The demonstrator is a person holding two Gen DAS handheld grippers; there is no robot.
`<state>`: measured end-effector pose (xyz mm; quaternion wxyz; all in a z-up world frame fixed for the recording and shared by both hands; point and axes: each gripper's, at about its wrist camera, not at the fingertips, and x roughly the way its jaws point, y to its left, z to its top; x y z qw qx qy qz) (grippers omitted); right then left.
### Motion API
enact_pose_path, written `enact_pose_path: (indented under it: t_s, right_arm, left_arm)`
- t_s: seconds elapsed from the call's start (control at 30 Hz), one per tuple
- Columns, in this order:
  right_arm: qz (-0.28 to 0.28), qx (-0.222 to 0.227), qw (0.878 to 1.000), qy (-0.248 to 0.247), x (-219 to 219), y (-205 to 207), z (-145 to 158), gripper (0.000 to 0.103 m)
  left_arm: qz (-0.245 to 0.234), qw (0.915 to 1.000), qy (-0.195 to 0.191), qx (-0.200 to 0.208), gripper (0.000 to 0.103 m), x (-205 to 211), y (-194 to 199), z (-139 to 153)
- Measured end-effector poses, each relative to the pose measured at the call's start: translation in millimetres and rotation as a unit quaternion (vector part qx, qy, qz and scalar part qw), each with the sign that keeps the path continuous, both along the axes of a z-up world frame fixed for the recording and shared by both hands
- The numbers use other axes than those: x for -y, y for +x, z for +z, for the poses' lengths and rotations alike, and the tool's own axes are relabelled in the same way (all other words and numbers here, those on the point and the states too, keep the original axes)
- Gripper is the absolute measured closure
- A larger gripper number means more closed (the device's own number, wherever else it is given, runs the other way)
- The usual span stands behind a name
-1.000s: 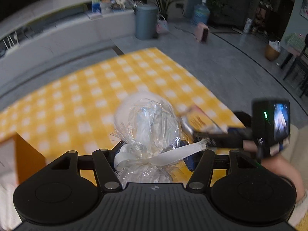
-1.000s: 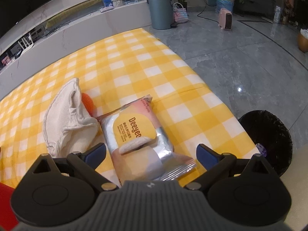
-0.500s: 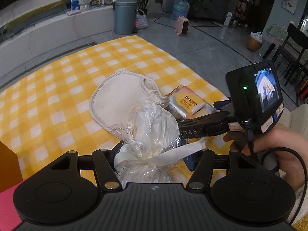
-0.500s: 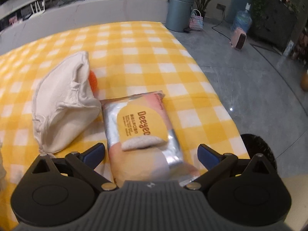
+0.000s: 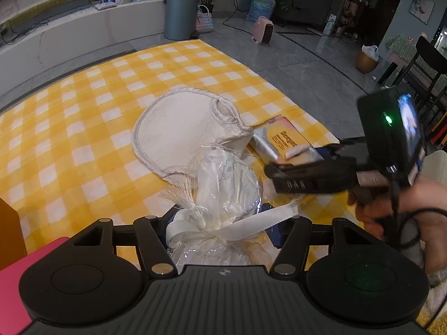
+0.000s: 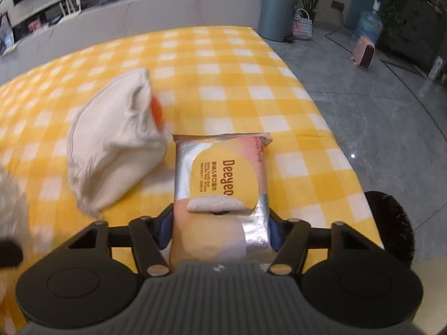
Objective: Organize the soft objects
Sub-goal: 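Hold the ribbon bag up with the left gripper while the right gripper grasps the Deeyeo wipes pack, then carry the ribbon bag and Deeyeo pack with both grippers over the white box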
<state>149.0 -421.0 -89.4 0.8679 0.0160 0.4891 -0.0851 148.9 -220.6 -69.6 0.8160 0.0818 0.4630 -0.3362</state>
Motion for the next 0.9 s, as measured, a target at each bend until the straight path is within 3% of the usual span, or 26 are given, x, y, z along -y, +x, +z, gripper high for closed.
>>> enact_pose_path:
  t_s: [0.2,0.33,0.5,0.6,0.67,0.73,0.77,0.9]
  right_arm:
    - [-0.004,-0.019,1.000,-0.003,-0.6,-16.8,4.5,0.041]
    - [-0.052,-0.013,0.998,0.012,14.9,-17.2,4.7,0.014]
    - [-0.057,-0.017,0.998,0.021,18.7,-1.5,-6.0,0.013]
    - [-0.027,-0.004,1.000,0.011,13.4,6.4,-8.7,0.013]
    - [-0.010,0.005,1.000,0.012,10.2,9.0,-8.9,0.018]
    - [0.001,0.015,1.000,0.020,8.3,7.2,-7.2,0.038]
    - [0.000,0.019,1.000,0.016,7.2,5.2,-4.6,0.043]
    - [0.003,0.022,1.000,0.008,7.8,-1.7,-1.0,0.049]
  left_arm:
    - [-0.004,0.9998,-0.009,-0.016,0.033,0.0,3.7,-3.2]
    - [-0.005,0.9999,-0.004,-0.015,0.033,1.2,2.6,-4.2]
    - [-0.007,0.9998,-0.001,-0.018,0.033,2.3,3.2,-4.9]
    - [-0.007,0.9998,0.003,-0.019,0.033,3.2,3.5,-5.6]
    - [-0.007,0.9998,0.004,-0.019,0.033,3.3,3.4,-5.8]
    - [-0.007,0.9998,0.003,-0.019,0.034,3.2,3.5,-5.9]
    - [-0.007,0.9998,0.002,-0.018,0.034,3.2,2.9,-5.8]
    - [-0.007,0.9998,0.004,-0.018,0.034,3.3,2.8,-6.3]
